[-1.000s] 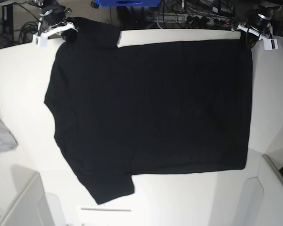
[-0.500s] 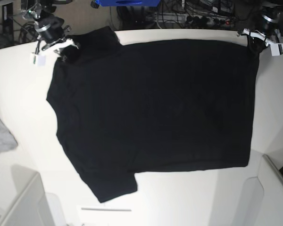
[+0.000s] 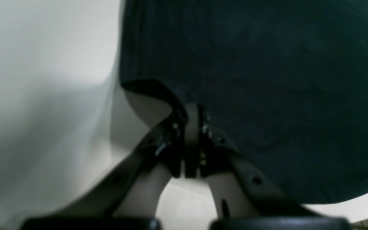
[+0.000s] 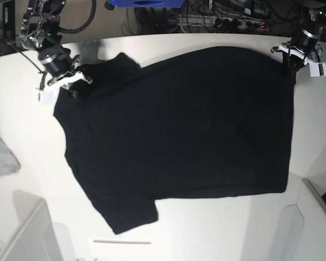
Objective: Fold the T-shirt properly
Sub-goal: 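Lift the shoulder corners and pull them toward the robot, then regrasp the shoulder edges with both grippers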
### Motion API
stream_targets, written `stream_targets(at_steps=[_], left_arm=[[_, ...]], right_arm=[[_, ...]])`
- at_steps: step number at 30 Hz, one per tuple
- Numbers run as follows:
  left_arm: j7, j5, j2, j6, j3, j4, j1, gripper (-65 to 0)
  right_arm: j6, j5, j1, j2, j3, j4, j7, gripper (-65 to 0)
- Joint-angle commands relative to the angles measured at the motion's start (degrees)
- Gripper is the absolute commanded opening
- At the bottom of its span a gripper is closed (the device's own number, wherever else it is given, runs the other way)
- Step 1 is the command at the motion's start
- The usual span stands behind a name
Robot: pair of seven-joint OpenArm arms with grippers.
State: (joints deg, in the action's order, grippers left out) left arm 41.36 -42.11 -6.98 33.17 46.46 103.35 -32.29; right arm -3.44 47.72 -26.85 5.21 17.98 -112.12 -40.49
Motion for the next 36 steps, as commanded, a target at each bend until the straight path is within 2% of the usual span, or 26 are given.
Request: stream_targets(at_steps=[1, 4, 10, 15, 18, 21, 23, 27, 32, 36], left_arm=[[-1.1, -0.9, -0.6, -1.1, 0.4, 1.0, -0.3, -65.0], [-1.1, -1.0, -0.7, -3.8, 0.0, 1.1, 0.2, -65.0], [-1.1, -0.6, -0.7, -4.0, -0.2, -0.6, 3.8, -65.0], [-1.1, -0.6, -0.8, -7.2, -0.3, -0.8, 5.5, -65.0], [-0.1, -0.6, -1.1, -7.2, -0.3, -0.8, 7.5, -65.0], [5.4, -0.5, -1.2, -7.2, 0.3, -2.6, 11.0, -65.0], [6.9, -0.5, -1.2, -7.2, 0.4, -4.1, 12.6, -65.0], [6.9, 0.0, -1.2, -7.4, -0.2, -5.2, 14.1, -65.0], [6.9, 5.9, -0.9, -8.5, -0.3, -5.6, 17.0, -65.0], [6.9, 7.2, -0.9, -8.5, -0.3, -5.6, 18.8, -65.0]], right_arm=[[-0.1, 0.7, 0.8, 0.6, 0.1, -0.9, 0.8, -65.0], [-0.1, 0.6, 3.4, 0.4, 0.5, -0.7, -2.5, -65.0], [0.0, 0.6, 7.6, 0.4, 0.5, -0.5, -4.8, -65.0], [2.8, 0.6, 10.5, 0.5, 0.1, 2.1, -5.6, -65.0], [3.0, 0.6, 12.3, 0.5, 0.1, 3.4, -5.6, -65.0], [3.0, 0.6, 14.3, 0.6, 0.0, 6.2, -5.6, -65.0], [3.0, 0.6, 15.6, 0.6, 0.0, 8.2, -5.6, -65.0], [3.0, 0.6, 17.7, 0.6, 0.0, 11.0, -5.6, -65.0], [3.0, 0.6, 21.0, 0.7, -0.1, 14.0, -5.6, -65.0], [3.0, 0.6, 23.7, 0.7, -0.1, 17.7, -5.6, -65.0]])
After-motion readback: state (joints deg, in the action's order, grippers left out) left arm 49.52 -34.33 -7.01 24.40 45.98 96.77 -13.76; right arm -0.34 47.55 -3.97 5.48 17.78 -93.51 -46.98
